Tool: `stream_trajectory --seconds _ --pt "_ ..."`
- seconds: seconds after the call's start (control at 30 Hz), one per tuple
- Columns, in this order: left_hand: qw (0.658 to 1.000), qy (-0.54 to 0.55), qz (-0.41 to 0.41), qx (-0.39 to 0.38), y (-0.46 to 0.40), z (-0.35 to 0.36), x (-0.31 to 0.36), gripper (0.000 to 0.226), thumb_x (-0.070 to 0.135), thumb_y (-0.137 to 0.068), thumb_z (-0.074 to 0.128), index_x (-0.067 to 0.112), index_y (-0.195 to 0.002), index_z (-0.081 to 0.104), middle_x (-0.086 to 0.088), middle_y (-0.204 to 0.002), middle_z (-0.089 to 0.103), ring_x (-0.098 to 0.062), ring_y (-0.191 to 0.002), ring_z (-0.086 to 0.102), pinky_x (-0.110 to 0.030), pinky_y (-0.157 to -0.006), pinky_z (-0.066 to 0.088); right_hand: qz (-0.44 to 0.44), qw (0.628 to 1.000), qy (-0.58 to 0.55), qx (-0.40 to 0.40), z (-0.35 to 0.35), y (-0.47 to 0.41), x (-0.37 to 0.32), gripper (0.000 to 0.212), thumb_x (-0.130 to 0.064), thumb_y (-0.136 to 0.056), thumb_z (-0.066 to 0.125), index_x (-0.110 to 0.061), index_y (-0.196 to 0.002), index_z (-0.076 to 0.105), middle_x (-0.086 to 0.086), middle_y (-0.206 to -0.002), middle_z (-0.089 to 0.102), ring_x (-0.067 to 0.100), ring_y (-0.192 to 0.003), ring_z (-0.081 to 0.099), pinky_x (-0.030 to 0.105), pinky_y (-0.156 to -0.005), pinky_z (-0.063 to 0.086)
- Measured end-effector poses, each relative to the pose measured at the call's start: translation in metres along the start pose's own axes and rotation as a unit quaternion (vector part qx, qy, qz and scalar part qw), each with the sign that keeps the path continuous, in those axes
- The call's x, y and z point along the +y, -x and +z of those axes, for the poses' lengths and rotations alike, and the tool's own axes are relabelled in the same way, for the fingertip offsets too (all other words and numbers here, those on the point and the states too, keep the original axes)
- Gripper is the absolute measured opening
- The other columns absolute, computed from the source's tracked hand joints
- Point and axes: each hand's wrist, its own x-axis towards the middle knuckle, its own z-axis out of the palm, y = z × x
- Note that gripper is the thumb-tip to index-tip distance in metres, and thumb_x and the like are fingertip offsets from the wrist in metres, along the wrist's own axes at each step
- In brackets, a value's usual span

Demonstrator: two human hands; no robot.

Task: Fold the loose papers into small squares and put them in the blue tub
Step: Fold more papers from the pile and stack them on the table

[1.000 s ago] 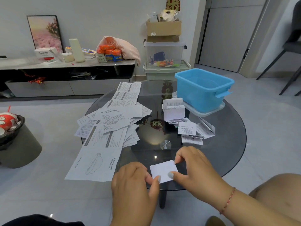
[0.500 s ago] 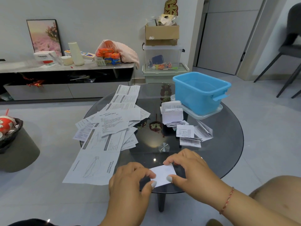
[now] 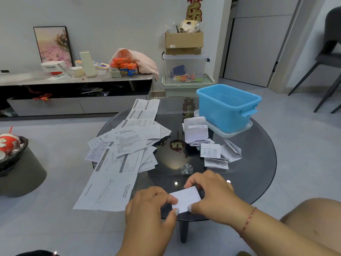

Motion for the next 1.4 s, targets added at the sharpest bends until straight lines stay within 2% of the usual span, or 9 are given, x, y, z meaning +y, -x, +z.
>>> stream_trajectory --seconds 0.13,0.37,0.53,0.67,0.8,0.9,1.1,1.23,1.4 --pt "1.000 0.003 0.005 0.013 0.000 0.003 -0.001 0.010 0.052 -0.082 0.061 0.053 -0.084 0.051 0.035 -0.100 0.040 0.005 -0.101 0.028 -0.018 -0.088 0.023 -0.001 1.000 0.022 0.014 0.004 0.000 -0.004 0.035 -0.050 -0.070 0.067 -0.041 -0.095 0.045 -0.015 -0.100 0.038 0.009 -0.103 0.034 0.028 -0.083 0.023" --pt "0.999 0.008 0.030 0.016 0.000 0.006 -0.008 0.008 0.052 -0.082 0.061 0.050 -0.090 0.062 0.037 -0.097 0.043 0.004 -0.102 0.033 -0.018 -0.088 0.023 -0.014 0.999 -0.046 -0.022 -0.008 -0.003 0.012 0.036 -0.018 -0.074 0.070 -0.042 -0.096 0.055 -0.012 -0.095 0.044 0.005 -0.089 0.042 0.014 -0.073 0.035" --pt "0.997 0.001 0.075 0.036 -0.001 0.013 -0.018 0.012 0.040 -0.065 0.078 0.044 -0.075 0.071 0.032 -0.082 0.052 0.001 -0.080 0.047 -0.026 -0.073 0.035 -0.030 0.995 -0.078 -0.063 -0.018 -0.001 0.019 0.044 -0.011 -0.077 0.072 -0.038 -0.109 0.059 -0.011 -0.098 0.047 0.004 -0.086 0.047 0.010 -0.073 0.042" --pt "0.993 0.005 0.106 0.046 0.001 0.012 -0.020 0.013 0.043 -0.056 0.072 0.042 -0.068 0.071 0.029 -0.080 0.055 -0.003 -0.074 0.053 -0.028 -0.065 0.043 -0.033 0.993 -0.111 -0.035 -0.015 0.001 0.023 0.048 -0.008 -0.076 0.071 -0.041 -0.106 0.054 -0.011 -0.096 0.050 0.004 -0.085 0.048 0.009 -0.073 0.041" --pt "0.992 -0.026 0.120 0.037 -0.008 0.009 -0.016 0.013 0.046 -0.056 0.073 0.040 -0.067 0.072 0.026 -0.073 0.054 -0.004 -0.069 0.052 -0.024 -0.064 0.036 -0.052 0.993 -0.099 0.041 -0.014 0.003 0.024 0.042 -0.008 -0.079 0.063 -0.043 -0.099 0.053 -0.012 -0.091 0.052 0.004 -0.083 0.049 0.011 -0.072 0.041" --pt "0.986 -0.105 0.125 0.020 -0.022 0.007 -0.002 0.016 0.046 -0.081 0.063 0.039 -0.090 0.074 0.020 -0.090 0.059 -0.007 -0.088 0.053 -0.026 -0.075 0.032 -0.093 0.989 -0.042 0.104 -0.016 0.002 0.022 0.033 -0.009 -0.081 0.058 -0.037 -0.100 0.063 -0.015 -0.089 0.051 0.001 -0.088 0.046 0.009 -0.074 0.038" --pt "0.983 -0.156 0.092 0.000 -0.068 0.018 0.010 0.027 0.044 -0.093 0.048 0.035 -0.112 0.066 0.011 -0.111 0.056 -0.014 -0.108 0.047 -0.028 -0.086 0.033 -0.116 0.981 0.017 0.151 -0.016 -0.007 0.030 0.034 -0.015 -0.085 0.054 -0.027 -0.114 0.066 -0.016 -0.085 0.043 0.007 -0.094 0.040 0.011 -0.076 0.031" --pt "0.980 -0.180 0.082 -0.001 -0.095 0.027 0.017 0.027 0.038 -0.096 0.045 0.033 -0.110 0.067 0.008 -0.111 0.055 -0.017 -0.108 0.045 -0.030 -0.083 0.029 -0.117 0.983 0.061 0.131 -0.012 -0.008 0.028 0.031 -0.022 -0.089 0.047 -0.019 -0.115 0.063 -0.003 -0.093 0.049 0.013 -0.098 0.042 0.025 -0.083 0.037" --pt "0.980 -0.183 0.072 0.018 -0.114 0.034 0.023 0.025 0.033 -0.095 0.046 0.030 -0.103 0.069 0.004 -0.104 0.058 -0.021 -0.104 0.049 -0.031 -0.078 0.027 -0.119 0.984 0.054 0.125 -0.012 -0.012 0.025 0.032 -0.023 -0.089 0.047 -0.023 -0.117 0.062 -0.005 -0.090 0.046 0.013 -0.098 0.042 0.025 -0.083 0.036"
